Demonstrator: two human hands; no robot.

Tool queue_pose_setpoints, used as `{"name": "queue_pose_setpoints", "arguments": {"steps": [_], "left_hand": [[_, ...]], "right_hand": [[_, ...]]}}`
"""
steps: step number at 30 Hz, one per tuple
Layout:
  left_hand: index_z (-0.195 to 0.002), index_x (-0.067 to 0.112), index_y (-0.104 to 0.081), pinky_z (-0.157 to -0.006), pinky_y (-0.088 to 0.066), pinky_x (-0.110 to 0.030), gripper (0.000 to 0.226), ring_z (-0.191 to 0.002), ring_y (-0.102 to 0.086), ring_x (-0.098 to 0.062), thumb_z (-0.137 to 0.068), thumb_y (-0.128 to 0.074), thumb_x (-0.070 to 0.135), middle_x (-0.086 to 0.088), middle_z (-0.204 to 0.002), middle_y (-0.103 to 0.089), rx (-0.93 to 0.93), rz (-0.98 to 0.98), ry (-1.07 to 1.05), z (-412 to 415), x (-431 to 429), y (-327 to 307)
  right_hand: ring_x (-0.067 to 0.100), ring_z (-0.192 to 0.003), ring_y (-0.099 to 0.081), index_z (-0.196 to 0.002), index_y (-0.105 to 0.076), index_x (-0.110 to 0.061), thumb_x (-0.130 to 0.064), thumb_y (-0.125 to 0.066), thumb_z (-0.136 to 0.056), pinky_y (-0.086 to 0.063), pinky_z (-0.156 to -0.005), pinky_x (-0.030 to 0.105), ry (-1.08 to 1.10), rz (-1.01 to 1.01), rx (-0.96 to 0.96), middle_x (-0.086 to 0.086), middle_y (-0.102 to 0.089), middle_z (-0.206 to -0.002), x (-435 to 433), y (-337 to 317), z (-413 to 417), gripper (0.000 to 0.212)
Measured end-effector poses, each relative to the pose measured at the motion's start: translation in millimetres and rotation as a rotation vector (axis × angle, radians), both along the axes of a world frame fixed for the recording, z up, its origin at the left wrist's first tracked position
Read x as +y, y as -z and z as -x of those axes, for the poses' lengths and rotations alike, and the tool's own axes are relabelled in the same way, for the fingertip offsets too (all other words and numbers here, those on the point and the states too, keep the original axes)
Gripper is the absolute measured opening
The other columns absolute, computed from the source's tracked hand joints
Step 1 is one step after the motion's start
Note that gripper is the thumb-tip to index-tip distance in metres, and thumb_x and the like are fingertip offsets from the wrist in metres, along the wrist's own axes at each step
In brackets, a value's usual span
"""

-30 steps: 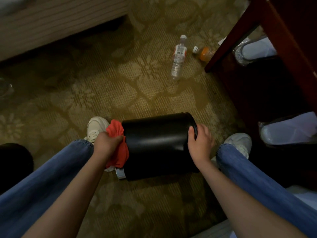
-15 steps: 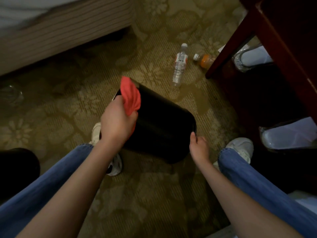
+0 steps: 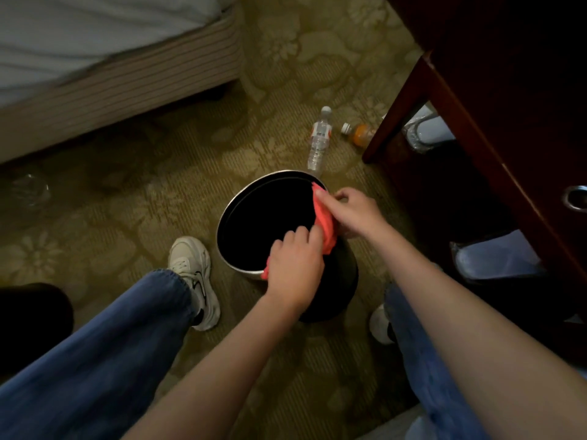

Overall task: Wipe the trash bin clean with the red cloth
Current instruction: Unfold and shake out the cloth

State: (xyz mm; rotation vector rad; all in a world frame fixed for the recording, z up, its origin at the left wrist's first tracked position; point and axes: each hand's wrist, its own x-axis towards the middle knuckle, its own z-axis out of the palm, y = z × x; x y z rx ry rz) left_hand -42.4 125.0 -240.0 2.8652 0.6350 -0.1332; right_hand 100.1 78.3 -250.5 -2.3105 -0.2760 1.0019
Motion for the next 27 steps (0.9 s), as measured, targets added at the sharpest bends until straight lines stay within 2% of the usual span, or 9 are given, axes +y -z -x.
{"name": "queue_pose_setpoints", "arguments": {"steps": [4, 6, 8, 11, 13, 15, 17, 21, 27], "left_hand": [[-0.091, 0.015, -0.067, -0.052, -0.047, -0.029, 0.048, -0.062, -0.061, -0.023, -0.047, -0.083, 0.024, -0.002, -0.073, -0.062, 0.063, 0.012, 0.107, 26, -37, 10], [-0.092, 0.015, -0.067, -0.052, -0.047, -0.029, 0.050, -0.062, -0.061, -0.022, -0.045, -0.085, 0.022, -0.002, -0.072, -0.061, 0.110, 0.053, 0.172, 41, -55, 13], [-0.092, 0.016, -0.067, -0.052, -0.048, -0.029, 0.056, -0.061, -0.061, -0.022, -0.040, -0.088, 0.021, -0.003, -0.072, -0.062, 0.154, 0.103, 0.237, 56, -68, 17], [-0.096, 0.017, -0.067, -0.055, -0.050, -0.031, 0.056, -0.066, -0.063, -0.024, -0.044, -0.088, 0.022, -0.005, -0.078, -0.064, 0.229, 0.157, 0.307, 71, -83, 18], [-0.120, 0.012, -0.054, -0.080, -0.049, -0.040, 0.046, -0.096, -0.060, -0.033, -0.076, -0.069, 0.016, -0.014, -0.109, -0.060, 0.299, 0.199, 0.357, 78, -89, 14], [-0.132, 0.009, -0.038, -0.098, -0.036, -0.045, 0.042, -0.117, -0.046, -0.036, -0.092, -0.047, 0.009, -0.017, -0.129, -0.047, 0.409, 0.268, 0.394, 83, -94, 20], [-0.132, 0.013, -0.038, -0.099, -0.035, -0.042, 0.039, -0.118, -0.045, -0.033, -0.094, -0.047, 0.015, -0.013, -0.129, -0.046, 0.431, 0.320, 0.394, 82, -91, 24], [-0.120, 0.015, -0.048, -0.087, -0.041, -0.037, 0.032, -0.110, -0.052, -0.029, -0.093, -0.049, 0.032, -0.009, -0.118, -0.053, 0.390, 0.430, 0.364, 67, -60, 29], [-0.129, 0.018, -0.045, -0.088, -0.042, -0.038, 0.038, -0.113, -0.053, -0.030, -0.094, -0.046, 0.033, -0.008, -0.122, -0.053, 0.378, 0.287, 0.362, 44, -22, 38]], "right_hand": [[0.038, -0.093, -0.065, -0.108, -0.061, -0.004, -0.046, -0.061, -0.082, -0.054, -0.082, 0.045, -0.155, 0.310, 0.064, 0.021, -0.065, -0.107, -24, 1, 5, 0.050], [0.041, -0.091, -0.066, -0.099, -0.059, 0.002, -0.038, -0.057, -0.087, -0.055, -0.081, 0.047, -0.138, 0.378, 0.146, 0.023, -0.066, -0.095, -37, 3, 16, 0.041], [0.042, -0.080, -0.067, -0.086, -0.052, 0.002, -0.027, -0.052, -0.091, -0.056, -0.071, 0.049, -0.074, 0.399, 0.274, 0.021, -0.060, -0.073, -50, 5, 28, 0.030], [0.037, -0.061, -0.064, -0.076, -0.048, -0.001, -0.016, -0.047, -0.089, -0.054, -0.059, 0.042, -0.013, 0.416, 0.328, 0.019, -0.056, -0.064, -71, 16, 44, 0.020], [0.039, -0.078, -0.066, -0.071, -0.050, -0.003, -0.014, -0.047, -0.087, -0.053, -0.064, 0.038, -0.011, 0.430, 0.296, 0.017, -0.057, -0.071, -86, 25, 56, 0.019], [0.039, -0.099, -0.062, -0.083, -0.059, 0.001, -0.014, -0.048, -0.087, -0.050, -0.076, 0.038, -0.024, 0.448, 0.267, 0.017, -0.055, -0.084, -100, 32, 64, 0.019], [0.038, -0.105, -0.059, -0.101, -0.060, 0.006, -0.013, -0.047, -0.087, -0.047, -0.080, 0.037, -0.010, 0.449, 0.268, 0.019, -0.058, -0.095, -105, 35, 66, 0.026], [0.039, -0.111, -0.056, -0.119, -0.054, 0.007, -0.013, -0.041, -0.094, -0.046, -0.092, 0.043, -0.044, 0.506, 0.347, 0.026, -0.057, -0.121, -93, 28, 60, 0.035], [0.037, -0.113, -0.056, -0.123, -0.054, 0.004, -0.022, -0.046, -0.093, -0.047, -0.095, 0.042, -0.083, 0.531, 0.327, 0.024, -0.057, -0.125, -88, 36, 54, 0.041]]}}
